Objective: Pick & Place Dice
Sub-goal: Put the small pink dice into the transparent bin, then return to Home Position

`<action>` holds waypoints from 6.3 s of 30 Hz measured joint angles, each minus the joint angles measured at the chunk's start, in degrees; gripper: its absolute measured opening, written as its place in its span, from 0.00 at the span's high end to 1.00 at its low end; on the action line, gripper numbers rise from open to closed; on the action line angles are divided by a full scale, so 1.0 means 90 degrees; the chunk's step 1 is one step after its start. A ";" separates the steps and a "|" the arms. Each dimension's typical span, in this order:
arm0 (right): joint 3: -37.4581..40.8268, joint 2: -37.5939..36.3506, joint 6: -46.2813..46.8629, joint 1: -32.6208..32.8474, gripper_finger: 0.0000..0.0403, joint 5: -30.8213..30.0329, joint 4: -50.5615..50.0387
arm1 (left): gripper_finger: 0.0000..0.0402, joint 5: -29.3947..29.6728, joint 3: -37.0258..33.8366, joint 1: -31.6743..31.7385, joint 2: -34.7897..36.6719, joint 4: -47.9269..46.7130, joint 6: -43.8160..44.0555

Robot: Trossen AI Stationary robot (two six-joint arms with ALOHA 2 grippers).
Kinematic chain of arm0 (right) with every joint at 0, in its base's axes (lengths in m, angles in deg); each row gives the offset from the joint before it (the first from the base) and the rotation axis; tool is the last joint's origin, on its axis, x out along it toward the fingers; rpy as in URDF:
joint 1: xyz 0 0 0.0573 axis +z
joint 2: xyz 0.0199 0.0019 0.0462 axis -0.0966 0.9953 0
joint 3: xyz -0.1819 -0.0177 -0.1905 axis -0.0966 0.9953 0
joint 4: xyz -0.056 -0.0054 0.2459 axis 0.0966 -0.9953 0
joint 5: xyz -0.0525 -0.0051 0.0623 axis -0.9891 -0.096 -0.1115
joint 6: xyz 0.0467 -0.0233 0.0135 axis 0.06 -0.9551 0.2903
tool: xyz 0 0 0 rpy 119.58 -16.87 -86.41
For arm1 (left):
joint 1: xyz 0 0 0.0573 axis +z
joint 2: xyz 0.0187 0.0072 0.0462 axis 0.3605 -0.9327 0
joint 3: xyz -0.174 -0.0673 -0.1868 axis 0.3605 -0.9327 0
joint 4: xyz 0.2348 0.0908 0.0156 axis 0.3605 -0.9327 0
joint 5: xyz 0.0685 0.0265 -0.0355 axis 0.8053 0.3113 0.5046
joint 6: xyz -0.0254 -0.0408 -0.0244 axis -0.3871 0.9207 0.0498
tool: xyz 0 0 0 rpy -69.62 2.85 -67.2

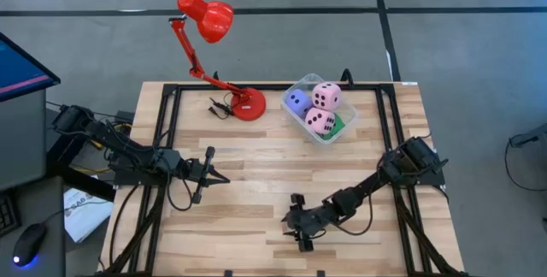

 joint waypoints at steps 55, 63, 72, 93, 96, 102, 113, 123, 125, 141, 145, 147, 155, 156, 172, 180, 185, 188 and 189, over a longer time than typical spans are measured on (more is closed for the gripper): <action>-0.0049 0.0534 0.0354 0.0149 0.59 -0.0112 0.0198 | 1.00 0.0000 0.0000 0.0000 0.0000 0.0051 0.0000; -0.0044 0.0534 0.0354 0.0149 0.66 -0.0108 0.0178 | 1.00 0.0000 0.0000 0.0000 0.0000 0.0051 0.0000; -0.0036 0.0534 0.0356 0.0149 0.72 -0.0089 0.0171 | 1.00 0.0000 0.0000 -0.0001 0.0000 0.0051 0.0000; -0.0012 0.0328 0.0332 0.0125 0.85 0.0164 -0.0013 | 1.00 0.0001 0.0000 0.0000 0.0000 0.0049 0.0001; -0.0005 0.0128 0.0308 0.0106 0.86 0.0154 -0.0247 | 1.00 0.0001 0.0001 -0.0002 0.0000 0.0069 0.0000; -0.0015 -0.0617 0.0301 -0.0191 0.86 0.0006 -0.1106 | 1.00 0.0000 0.0002 -0.0002 0.0000 0.0111 0.0002; -0.0022 -0.2836 0.0017 -0.0956 0.86 -0.0885 -0.3087 | 1.00 0.0000 0.0005 -0.0002 0.0000 0.0141 0.0000; -0.0025 -0.4732 0.0328 -0.1859 0.86 -0.2018 -0.4897 | 1.00 0.0000 0.0005 -0.0002 0.0000 0.0138 0.0000; -0.0029 -0.4975 0.0545 -0.2096 0.86 -0.2170 -0.5362 | 1.00 0.0000 0.0005 -0.0002 0.0000 0.0138 0.0001; -0.0033 -0.5137 0.1384 -0.4218 0.85 -0.2270 -0.7380 | 1.00 0.0000 0.0005 -0.0002 0.0000 0.0138 0.0000; -0.0038 -0.5006 0.1382 -0.4545 0.79 -0.2270 -0.7319 | 1.00 0.0000 0.0005 -0.0002 0.0000 0.0138 0.0000; -0.0031 -0.4960 0.1431 -0.4665 0.73 -0.2256 -0.7355 | 1.00 0.0000 0.0005 -0.0001 0.0000 0.0138 0.0000; -0.0034 -0.4911 0.1471 -0.4757 0.54 -0.2229 -0.7360 | 1.00 0.0000 0.0005 0.0000 0.0000 0.0138 0.0000; -0.0034 -0.4923 0.1466 -0.4757 0.53 -0.2229 -0.7362 | 1.00 0.0000 0.0005 -0.0002 -0.0002 0.0138 0.0002; -0.0034 -0.4898 0.3179 -0.4915 0.42 -0.1968 -0.7605 | 1.00 0.0000 0.0002 -0.0002 0.0000 0.0138 0.0000; -0.0033 -0.4898 0.3284 -0.5095 0.44 -0.1546 -0.7557 | 1.00 0.0001 0.0002 -0.0001 0.0000 0.0138 0.0001; -0.0034 -0.4898 0.3290 -0.5094 0.44 -0.1591 -0.7118 | 1.00 0.0000 0.0002 -0.0002 0.0000 0.0138 0.0000; -0.0033 -0.4898 0.3289 -0.5094 0.44 -0.1736 -0.6927 | 1.00 0.0002 0.0002 -0.0001 0.0000 0.0138 0.0000; -0.0033 -0.4898 0.3255 -0.5094 0.44 -0.1739 -0.6887 | 1.00 0.0001 0.0002 -0.0001 -0.0001 0.0138 0.0001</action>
